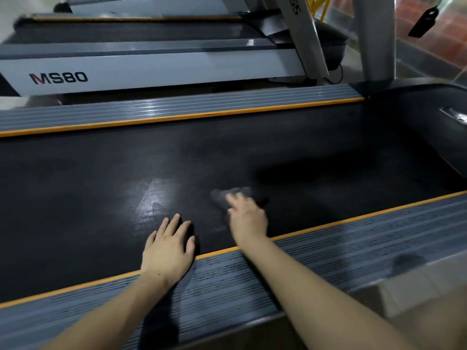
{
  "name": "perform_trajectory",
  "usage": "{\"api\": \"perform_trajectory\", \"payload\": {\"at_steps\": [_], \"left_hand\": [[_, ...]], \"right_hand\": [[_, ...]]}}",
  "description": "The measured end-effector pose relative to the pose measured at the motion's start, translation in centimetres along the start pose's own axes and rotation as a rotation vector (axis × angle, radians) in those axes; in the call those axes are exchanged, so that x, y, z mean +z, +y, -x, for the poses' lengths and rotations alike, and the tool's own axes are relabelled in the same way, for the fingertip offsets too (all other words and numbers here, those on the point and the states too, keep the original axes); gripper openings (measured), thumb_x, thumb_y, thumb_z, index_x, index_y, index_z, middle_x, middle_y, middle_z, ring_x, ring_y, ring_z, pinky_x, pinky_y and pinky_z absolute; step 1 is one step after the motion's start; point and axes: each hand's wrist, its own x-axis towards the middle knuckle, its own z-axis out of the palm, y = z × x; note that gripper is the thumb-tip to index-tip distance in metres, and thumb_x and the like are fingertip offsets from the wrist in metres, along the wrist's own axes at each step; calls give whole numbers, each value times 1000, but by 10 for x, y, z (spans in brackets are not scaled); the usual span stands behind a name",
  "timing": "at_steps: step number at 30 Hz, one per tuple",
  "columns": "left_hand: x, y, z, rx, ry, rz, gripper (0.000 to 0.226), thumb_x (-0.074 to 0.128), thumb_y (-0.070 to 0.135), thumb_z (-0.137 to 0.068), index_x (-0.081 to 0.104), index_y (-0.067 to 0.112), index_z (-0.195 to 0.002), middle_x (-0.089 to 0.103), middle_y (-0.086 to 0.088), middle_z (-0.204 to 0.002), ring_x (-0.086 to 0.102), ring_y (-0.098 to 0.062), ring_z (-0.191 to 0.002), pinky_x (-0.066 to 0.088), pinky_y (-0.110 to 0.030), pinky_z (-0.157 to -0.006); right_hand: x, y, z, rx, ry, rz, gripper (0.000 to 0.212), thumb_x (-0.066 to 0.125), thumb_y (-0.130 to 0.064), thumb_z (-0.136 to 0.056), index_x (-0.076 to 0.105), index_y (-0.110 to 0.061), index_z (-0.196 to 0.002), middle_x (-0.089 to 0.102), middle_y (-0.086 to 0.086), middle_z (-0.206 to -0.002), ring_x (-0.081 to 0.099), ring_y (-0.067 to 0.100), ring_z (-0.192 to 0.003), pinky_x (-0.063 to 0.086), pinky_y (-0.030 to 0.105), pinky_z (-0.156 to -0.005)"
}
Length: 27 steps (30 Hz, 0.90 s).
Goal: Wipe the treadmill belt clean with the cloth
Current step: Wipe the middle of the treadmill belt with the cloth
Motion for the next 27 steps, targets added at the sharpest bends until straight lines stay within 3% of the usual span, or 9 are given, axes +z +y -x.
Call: {"api": "perform_trajectory", "payload": {"at_steps": [3, 6, 10, 13, 16, 19, 23, 25, 27], "left_hand": [[4, 0, 3, 17, 36, -46, 57, 19, 49, -101, 39, 35, -153, 21, 8, -169, 11, -15, -157, 16, -40, -125], [3, 0, 5, 27, 75, -42, 63, 13, 50, -97, 42, 33, -150, 26, 8, -167, 14, -15, -156, 18, -39, -124], [4, 2, 5, 17, 82, -23, 55, 18, 47, -100, 48, 33, -144, 34, 7, -163, 20, -16, -155, 22, -40, -123], [4, 3, 2, 46, 99, -41, 53, 19, 47, -101, 52, 31, -139, 44, 6, -158, 28, -17, -152, 27, -41, -120], [5, 3, 4, 47, 110, -44, 50, 21, 46, -100, 55, 32, -133, 48, 6, -153, 32, -17, -149, 29, -41, -118], [4, 3, 5, 33, 124, -36, 47, 23, 44, -100, 57, 30, -130, 53, 6, -149, 36, -17, -147, 29, -40, -116], [2, 1, 5, 27, 143, -28, 48, 24, 42, -100, 58, 28, -131, 56, 6, -146, 38, -17, -146, 31, -40, -116], [3, 1, 5, 39, 139, -27, 50, 22, 43, -100, 59, 28, -131, 55, 6, -147, 38, -18, -146, 31, -40, -116], [3, 2, 5, 52, 133, -38, 52, 21, 44, -100, 60, 28, -130, 55, 5, -146, 38, -18, -146, 32, -41, -116]], "right_hand": [[6, -14, 10, -190, -133, -120, 43, 53, -27, -98, 50, -42, -138, 45, -11, -150, 40, 19, -139, 41, 37, -102], [-14, 38, -7, -262, -142, -54, 45, 56, -28, -97, 50, -44, -139, 44, -13, -151, 43, 16, -137, 38, 30, -106], [-59, 127, -32, 138, 24, 4, 43, 55, -30, -97, 50, -42, -138, 47, -7, -149, 53, 22, -127, 43, 35, -104], [-64, 119, -35, 380, 38, 56, 40, 50, -30, -100, 50, -38, -139, 49, -3, -147, 55, 28, -122, 46, 38, -98], [-29, 47, -12, 204, -10, 121, 38, 49, -27, -100, 49, -35, -137, 50, 1, -141, 57, 28, -115, 49, 37, -86], [10, -16, 20, -81, -93, 38, 41, 50, -25, -100, 47, -38, -138, 45, -4, -149, 48, 24, -129, 47, 38, -92], [-8, 16, 7, -302, -159, -59, 45, 53, -25, -99, 48, -42, -141, 41, -10, -153, 40, 20, -140, 40, 37, -107], [-28, 67, -6, -209, -102, -10, 46, 56, -23, -97, 51, -41, -139, 45, -8, -151, 46, 21, -136, 40, 34, -107], [-58, 120, -19, 57, -19, 37, 44, 55, -27, -98, 51, -42, -139, 46, -8, -150, 51, 23, -129, 42, 34, -102]]}}
